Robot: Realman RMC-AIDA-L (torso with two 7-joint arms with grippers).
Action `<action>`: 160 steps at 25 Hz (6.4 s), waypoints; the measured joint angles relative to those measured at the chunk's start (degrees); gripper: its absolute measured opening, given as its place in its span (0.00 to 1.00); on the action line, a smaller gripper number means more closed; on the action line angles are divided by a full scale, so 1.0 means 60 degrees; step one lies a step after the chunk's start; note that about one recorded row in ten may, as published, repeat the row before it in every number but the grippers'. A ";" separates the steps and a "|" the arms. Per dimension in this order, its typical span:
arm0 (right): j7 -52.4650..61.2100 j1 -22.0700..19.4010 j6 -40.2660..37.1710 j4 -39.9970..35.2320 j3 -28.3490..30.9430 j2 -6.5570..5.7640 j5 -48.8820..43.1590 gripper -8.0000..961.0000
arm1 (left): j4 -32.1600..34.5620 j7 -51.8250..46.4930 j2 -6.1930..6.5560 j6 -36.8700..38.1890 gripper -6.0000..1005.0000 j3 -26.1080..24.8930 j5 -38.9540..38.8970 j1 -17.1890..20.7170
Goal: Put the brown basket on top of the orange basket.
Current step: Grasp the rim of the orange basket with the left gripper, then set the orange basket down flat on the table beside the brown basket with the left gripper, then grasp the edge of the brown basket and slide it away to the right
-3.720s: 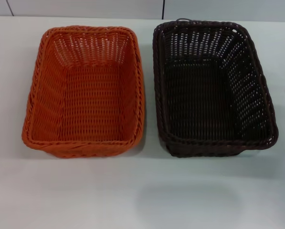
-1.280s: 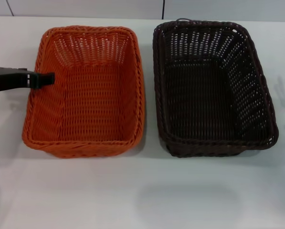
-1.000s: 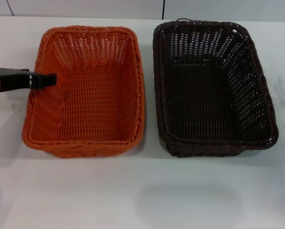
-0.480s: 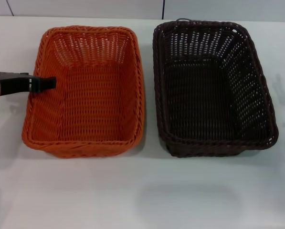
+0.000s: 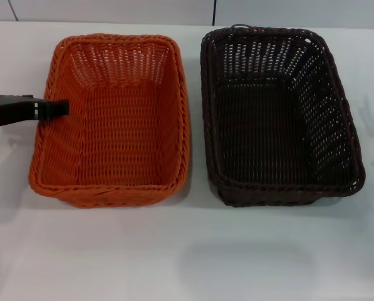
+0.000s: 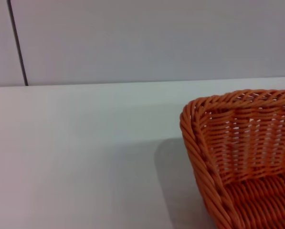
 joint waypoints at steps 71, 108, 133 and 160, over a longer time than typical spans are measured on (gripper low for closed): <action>-0.0001 -0.0165 0.0266 -0.0134 -0.0151 0.0089 0.0006 0.86 | -0.3226 1.2066 0.0722 -0.7279 0.22 -0.5712 -0.4677 -0.4524; -0.0009 -0.0282 0.0380 -0.0064 -0.0402 0.0075 -0.0010 0.86 | -0.4522 1.3581 0.0064 -0.4479 0.35 -0.4464 -0.3376 -0.5985; 0.0054 -0.0440 0.2454 -0.0482 -0.0710 0.0088 -0.0135 0.86 | -0.1894 0.7699 0.0056 1.5680 0.80 0.1861 -0.1616 -0.1540; -0.1488 0.2700 -2.0128 -1.2654 0.7631 -0.0043 -0.2850 0.86 | -1.1826 -0.2272 -0.0002 2.1633 0.80 0.0985 0.0764 -0.0480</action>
